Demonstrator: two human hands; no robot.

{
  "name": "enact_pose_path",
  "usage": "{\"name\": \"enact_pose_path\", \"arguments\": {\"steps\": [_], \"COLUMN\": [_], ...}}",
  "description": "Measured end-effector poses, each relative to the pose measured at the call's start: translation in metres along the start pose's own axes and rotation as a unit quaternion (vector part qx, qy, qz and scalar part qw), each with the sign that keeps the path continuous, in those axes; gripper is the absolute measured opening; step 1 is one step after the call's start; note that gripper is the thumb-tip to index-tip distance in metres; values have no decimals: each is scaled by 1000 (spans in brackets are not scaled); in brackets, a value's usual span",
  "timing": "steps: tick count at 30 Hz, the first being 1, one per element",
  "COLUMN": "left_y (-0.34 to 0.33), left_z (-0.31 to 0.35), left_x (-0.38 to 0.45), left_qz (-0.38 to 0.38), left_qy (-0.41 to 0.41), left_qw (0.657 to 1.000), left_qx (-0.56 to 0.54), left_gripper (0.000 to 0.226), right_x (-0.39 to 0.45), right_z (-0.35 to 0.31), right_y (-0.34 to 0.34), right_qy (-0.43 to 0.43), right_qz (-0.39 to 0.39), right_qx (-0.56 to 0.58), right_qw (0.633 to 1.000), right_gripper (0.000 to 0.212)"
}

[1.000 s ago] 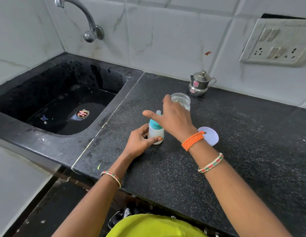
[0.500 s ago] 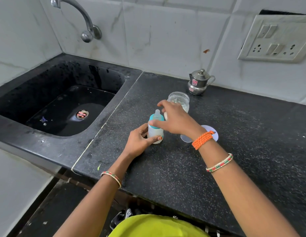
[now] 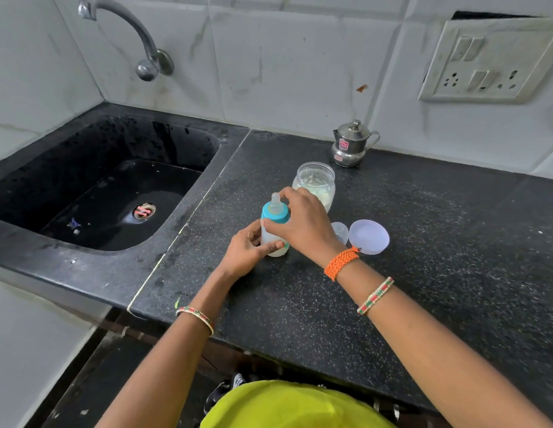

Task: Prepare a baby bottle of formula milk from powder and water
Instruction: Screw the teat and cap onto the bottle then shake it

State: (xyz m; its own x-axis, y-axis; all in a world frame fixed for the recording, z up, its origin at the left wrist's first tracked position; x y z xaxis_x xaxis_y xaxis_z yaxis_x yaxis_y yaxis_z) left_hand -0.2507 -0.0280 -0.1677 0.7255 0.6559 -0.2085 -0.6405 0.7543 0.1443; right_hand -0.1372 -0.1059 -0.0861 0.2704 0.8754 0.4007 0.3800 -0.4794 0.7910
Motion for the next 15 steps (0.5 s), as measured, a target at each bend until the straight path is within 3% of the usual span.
{"name": "enact_pose_path", "arguments": {"steps": [4, 6, 8, 11, 15], "left_y": [11, 13, 13, 11, 5], "left_z": [4, 5, 6, 1, -4], "left_x": [3, 6, 8, 8, 5], "left_qz": [-101, -127, -136, -115, -66], "left_qy": [46, 65, 69, 51, 14], "left_qw": [994, 989, 987, 991, 997], "left_qx": [3, 29, 46, 40, 44], "left_gripper": [43, 38, 35, 41, 42], "right_x": [13, 18, 20, 15, 4], "right_z": [6, 5, 5, 1, -7], "right_y": [-7, -14, -18, -22, -34], "right_qy": [14, 22, 9, -23, -36], "right_qz": [-72, -136, -150, -74, 98], "right_qx": [23, 55, 130, 224, 128], "right_qw": [997, 989, 980, 971, 986], "right_gripper": [41, 37, 28, 15, 22]}}
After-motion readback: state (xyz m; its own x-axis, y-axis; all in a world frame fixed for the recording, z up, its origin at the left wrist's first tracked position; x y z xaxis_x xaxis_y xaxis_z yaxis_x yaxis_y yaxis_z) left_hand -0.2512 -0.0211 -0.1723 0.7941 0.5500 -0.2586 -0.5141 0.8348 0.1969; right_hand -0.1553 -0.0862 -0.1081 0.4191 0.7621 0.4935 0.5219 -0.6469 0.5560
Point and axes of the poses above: each hand's wrist, its own x-axis towards the middle knuckle, its own y-axis out of the back of the hand, z = x × y, the point moved 2 cm from there along x, towards the middle knuckle, and after that the axes turned 12 degrees about y, right-handed, at the moved point
